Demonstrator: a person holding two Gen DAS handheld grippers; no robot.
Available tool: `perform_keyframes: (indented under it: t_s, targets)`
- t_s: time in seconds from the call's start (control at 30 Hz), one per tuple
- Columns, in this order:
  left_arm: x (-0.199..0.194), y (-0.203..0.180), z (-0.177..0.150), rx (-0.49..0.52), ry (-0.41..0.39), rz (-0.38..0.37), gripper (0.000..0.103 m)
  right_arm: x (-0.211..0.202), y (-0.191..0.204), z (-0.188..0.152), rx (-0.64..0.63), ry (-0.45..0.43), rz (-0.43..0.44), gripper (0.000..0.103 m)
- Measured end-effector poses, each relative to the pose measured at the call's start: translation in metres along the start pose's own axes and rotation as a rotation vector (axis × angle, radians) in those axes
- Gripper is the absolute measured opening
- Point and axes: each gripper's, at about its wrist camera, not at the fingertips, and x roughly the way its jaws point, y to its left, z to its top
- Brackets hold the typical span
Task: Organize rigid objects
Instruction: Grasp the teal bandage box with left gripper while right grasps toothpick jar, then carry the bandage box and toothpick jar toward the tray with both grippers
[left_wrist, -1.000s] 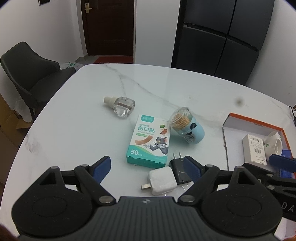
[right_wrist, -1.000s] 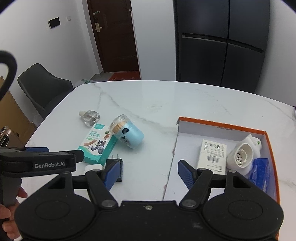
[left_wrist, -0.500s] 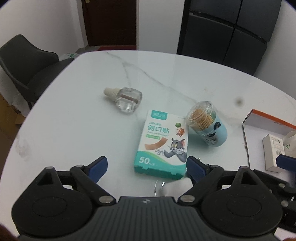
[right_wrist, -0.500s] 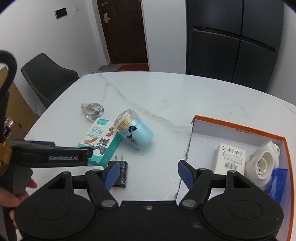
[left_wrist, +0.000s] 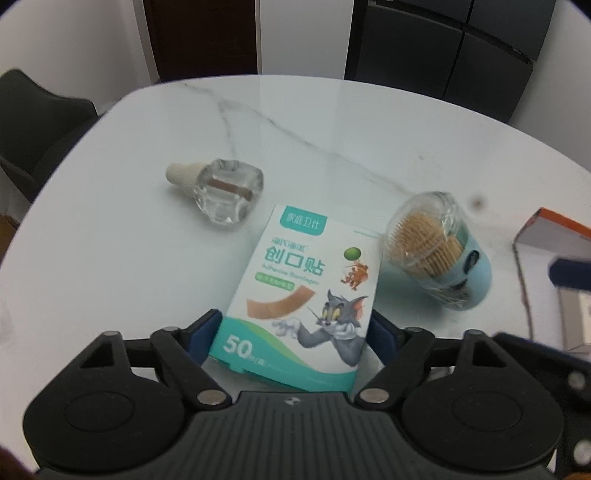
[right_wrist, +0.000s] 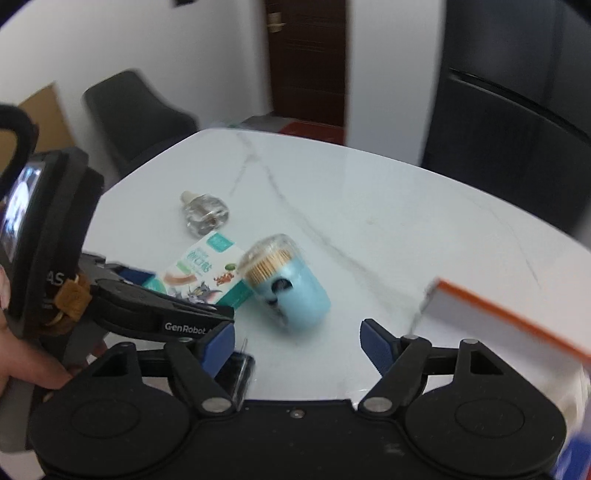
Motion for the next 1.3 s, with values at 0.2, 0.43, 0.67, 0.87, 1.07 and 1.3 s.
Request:
perform_keyframes:
  t_s: [0.2,0.43,0.67,0.87,1.07,1.3]
  targets:
    - [-0.004,0.014,-0.004,0.045,-0.024,-0.014,0.072,0.032,-0.002,0.022,-0.160,0.045,0.077,0.089]
    - [-0.010,0.032,-0.016,0.032,-0.025,0.017,0.078,0.067,0.012,0.037,-0.225,0.102,0.118,0.089]
    - [-0.001,0.035,-0.012,-0.001,-0.068,0.034,0.083,0.091,0.002,0.039,-0.082,0.153,0.141,0.075]
    - [-0.006,0.031,-0.008,-0.021,-0.077,0.024,0.071,0.085,0.006,0.033,0.008,0.122,0.080,0.058]
    - [-0.034,0.034,-0.009,-0.050,-0.111,0.047,0.071,0.054,0.008,0.027,0.116,0.075,0.061,0.058]
    - [-0.074,0.031,-0.010,-0.106,-0.148,0.074,0.071,0.009,0.019,0.025,0.224,0.021,0.001,0.058]
